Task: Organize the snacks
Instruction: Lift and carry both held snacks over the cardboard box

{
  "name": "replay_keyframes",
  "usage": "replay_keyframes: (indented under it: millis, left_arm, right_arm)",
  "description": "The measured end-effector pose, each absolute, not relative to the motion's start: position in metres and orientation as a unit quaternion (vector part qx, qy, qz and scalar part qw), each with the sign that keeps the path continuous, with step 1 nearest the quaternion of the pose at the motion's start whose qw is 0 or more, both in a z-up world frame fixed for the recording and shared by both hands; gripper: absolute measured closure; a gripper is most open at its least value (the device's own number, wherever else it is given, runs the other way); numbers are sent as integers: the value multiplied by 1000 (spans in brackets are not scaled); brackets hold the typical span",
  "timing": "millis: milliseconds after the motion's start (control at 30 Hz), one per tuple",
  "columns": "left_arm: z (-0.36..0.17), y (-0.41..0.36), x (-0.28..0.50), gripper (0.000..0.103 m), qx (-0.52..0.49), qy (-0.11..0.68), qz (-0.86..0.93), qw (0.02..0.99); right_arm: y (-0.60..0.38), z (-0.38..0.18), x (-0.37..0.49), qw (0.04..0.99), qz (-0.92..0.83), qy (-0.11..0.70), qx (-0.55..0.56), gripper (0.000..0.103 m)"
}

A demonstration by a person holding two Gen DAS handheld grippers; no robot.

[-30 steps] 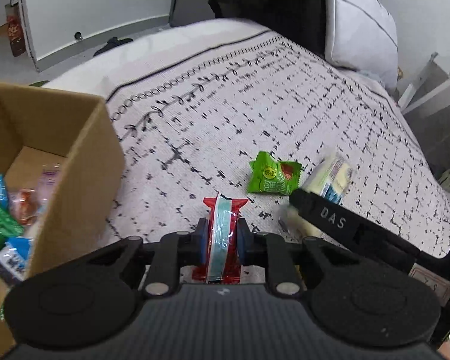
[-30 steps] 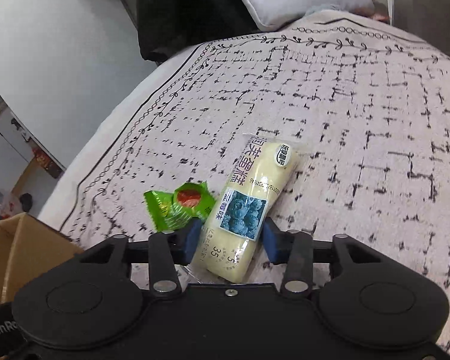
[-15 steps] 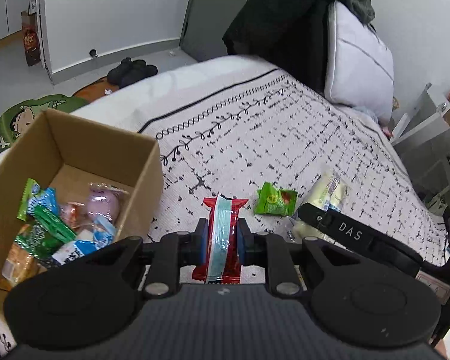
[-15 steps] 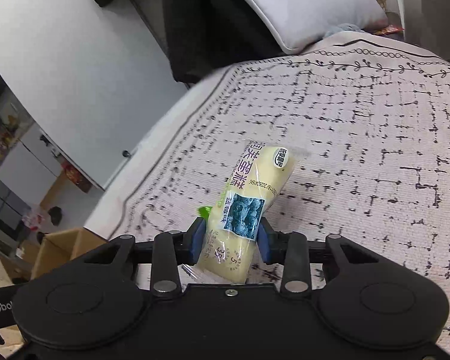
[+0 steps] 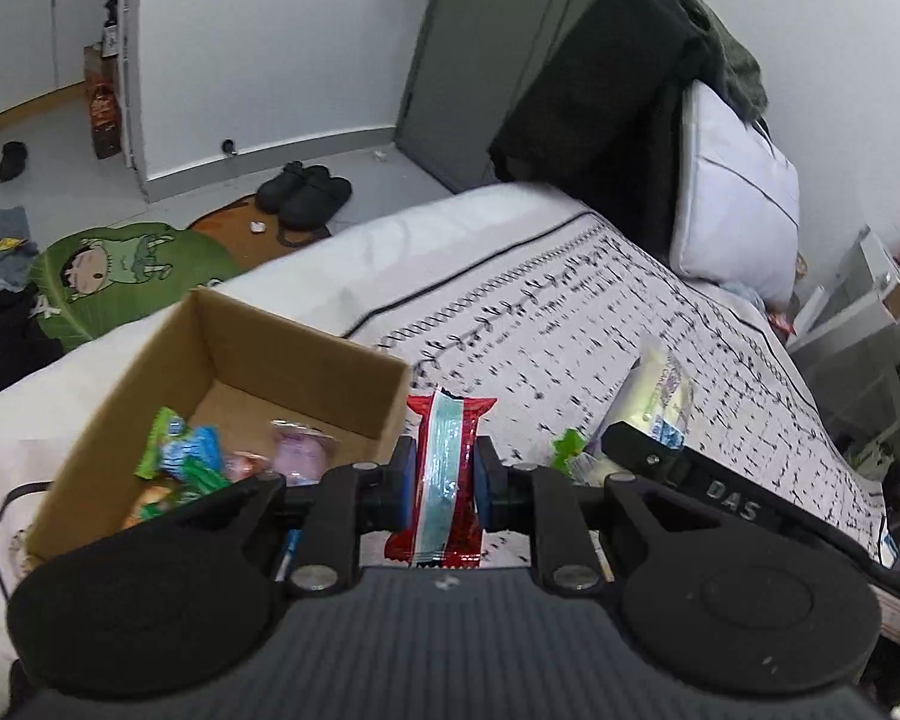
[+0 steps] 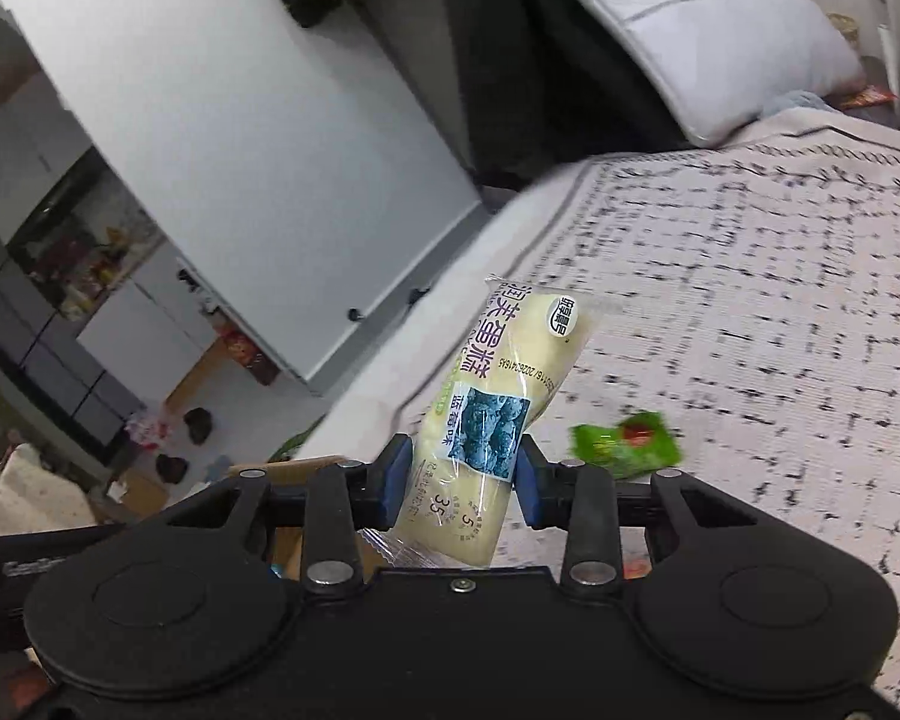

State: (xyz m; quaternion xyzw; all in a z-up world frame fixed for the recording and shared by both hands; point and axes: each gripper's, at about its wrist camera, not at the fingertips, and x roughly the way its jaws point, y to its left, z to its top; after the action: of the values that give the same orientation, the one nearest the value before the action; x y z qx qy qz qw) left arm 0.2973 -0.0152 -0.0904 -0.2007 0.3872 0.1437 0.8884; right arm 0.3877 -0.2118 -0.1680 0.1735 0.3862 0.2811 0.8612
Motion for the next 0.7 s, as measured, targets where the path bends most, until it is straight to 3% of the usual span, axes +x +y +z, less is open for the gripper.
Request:
replay_keyframes:
  millis: [700]
  left_arm:
    - [-63,62,258,85,-215,363,190,886]
  right_arm:
    - [-134,-148,342,840,373,369,138,67]
